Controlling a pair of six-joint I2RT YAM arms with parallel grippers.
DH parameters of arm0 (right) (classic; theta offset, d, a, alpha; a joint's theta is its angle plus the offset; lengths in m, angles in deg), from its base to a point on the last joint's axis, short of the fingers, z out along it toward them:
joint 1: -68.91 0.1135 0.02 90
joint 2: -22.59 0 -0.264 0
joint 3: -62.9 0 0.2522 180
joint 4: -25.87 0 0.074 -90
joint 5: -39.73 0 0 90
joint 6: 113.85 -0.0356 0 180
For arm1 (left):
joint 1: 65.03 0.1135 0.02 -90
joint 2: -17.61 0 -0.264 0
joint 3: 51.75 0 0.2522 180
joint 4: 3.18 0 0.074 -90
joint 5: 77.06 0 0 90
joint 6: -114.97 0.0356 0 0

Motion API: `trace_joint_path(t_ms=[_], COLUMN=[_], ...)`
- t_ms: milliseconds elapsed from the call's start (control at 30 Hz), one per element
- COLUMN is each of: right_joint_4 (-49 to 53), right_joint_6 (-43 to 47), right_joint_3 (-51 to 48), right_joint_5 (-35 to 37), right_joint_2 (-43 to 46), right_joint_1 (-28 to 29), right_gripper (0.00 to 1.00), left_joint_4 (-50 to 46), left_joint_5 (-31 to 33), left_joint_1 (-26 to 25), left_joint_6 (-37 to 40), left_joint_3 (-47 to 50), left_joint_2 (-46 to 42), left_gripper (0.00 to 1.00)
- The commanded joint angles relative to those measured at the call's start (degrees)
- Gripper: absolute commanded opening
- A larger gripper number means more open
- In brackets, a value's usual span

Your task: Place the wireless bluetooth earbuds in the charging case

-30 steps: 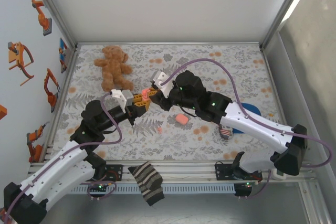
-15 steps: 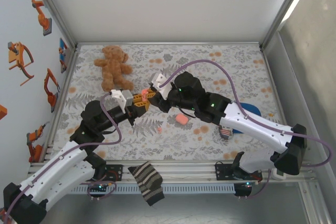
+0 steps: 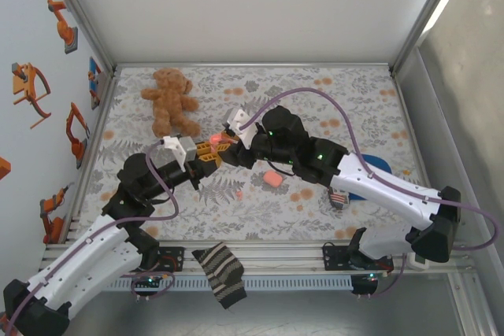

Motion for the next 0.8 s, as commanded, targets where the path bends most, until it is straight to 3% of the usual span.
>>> trace_joint_path(t_ms=[0, 267, 567, 767], right_joint_4=[0.25, -3.44, -4.62, -4.69], right_joint_6=[-1.93, -5.61, -9.79, -17.01], right_joint_3=[3.13, 3.08, -1.88, -6.91], right_joint_5=[-0.96, 1.22, 12.73, 14.38], right_joint_2=[2.25, 5.69, 10.36, 12.19], right_joint_1=[0.40, 0.28, -1.28, -5.83], right_gripper=[0.49, 0.69, 0.92, 0.97], left_joint_4=[2.68, 3.90, 4.14, 2.44], left_joint_5=[-0.44, -0.06, 1.39, 2.59], left_joint_1=[-0.26, -0.24, -0.29, -0.21], left_joint_6=[-0.12, 0.42, 1.37, 1.97], left_joint_3=[0.83, 1.88, 3.12, 2.86], left_joint_2=[-1.44, -2.89, -6.34, -9.36], left_gripper=[0.05, 0.05, 0.05, 0.05])
